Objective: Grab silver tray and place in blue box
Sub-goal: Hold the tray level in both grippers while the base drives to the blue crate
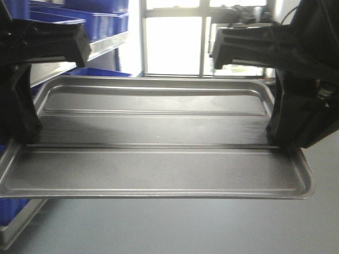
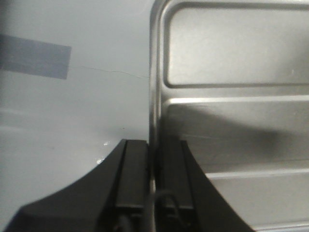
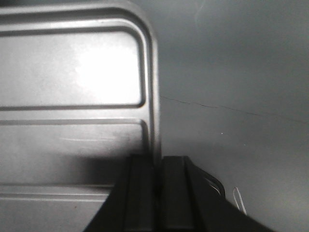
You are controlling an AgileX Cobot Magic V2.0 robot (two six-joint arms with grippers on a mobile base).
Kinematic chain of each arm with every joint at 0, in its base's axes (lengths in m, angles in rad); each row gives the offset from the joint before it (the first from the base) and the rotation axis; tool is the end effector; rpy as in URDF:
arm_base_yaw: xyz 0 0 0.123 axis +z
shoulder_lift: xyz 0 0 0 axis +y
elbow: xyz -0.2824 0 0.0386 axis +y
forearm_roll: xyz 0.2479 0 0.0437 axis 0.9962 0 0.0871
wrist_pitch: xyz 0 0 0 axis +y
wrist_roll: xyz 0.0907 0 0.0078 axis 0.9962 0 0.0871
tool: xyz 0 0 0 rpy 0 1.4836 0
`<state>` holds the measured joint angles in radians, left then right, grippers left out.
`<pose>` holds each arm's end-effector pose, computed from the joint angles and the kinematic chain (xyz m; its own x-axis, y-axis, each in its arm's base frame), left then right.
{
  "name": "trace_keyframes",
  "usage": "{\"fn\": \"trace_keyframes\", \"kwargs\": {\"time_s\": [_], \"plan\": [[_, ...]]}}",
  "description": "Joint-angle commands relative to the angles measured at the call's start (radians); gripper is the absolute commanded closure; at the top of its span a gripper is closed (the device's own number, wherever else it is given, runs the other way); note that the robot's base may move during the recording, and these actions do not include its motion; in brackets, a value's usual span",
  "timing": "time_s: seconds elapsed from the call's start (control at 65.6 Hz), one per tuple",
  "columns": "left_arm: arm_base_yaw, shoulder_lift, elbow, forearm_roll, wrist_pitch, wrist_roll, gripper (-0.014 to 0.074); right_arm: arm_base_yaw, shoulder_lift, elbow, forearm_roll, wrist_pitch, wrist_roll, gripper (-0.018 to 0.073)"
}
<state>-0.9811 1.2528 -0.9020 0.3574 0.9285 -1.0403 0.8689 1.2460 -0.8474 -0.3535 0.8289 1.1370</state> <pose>0.1496 -0.1777 0.2790 -0.8858 0.0615 -0.4599 0.1289 0.9848 -0.1165 0.1669 0.1614 0.2682 -0.8803 0.1251 -0.4577 0.0329 0.9784 0.2041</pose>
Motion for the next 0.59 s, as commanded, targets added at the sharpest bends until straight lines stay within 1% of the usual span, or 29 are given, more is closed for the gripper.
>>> {"fn": "trace_keyframes", "kwargs": {"time_s": [0.0, 0.579], "plan": [[0.002, -0.028, -0.026, 0.018, -0.019, 0.002, 0.0596, 0.001, -0.022, -0.033, -0.041, -0.033, -0.001, 0.0501], [0.002, -0.028, -0.026, 0.018, -0.019, 0.002, 0.0596, 0.001, -0.022, -0.033, -0.041, -0.033, -0.001, 0.0501]]}}
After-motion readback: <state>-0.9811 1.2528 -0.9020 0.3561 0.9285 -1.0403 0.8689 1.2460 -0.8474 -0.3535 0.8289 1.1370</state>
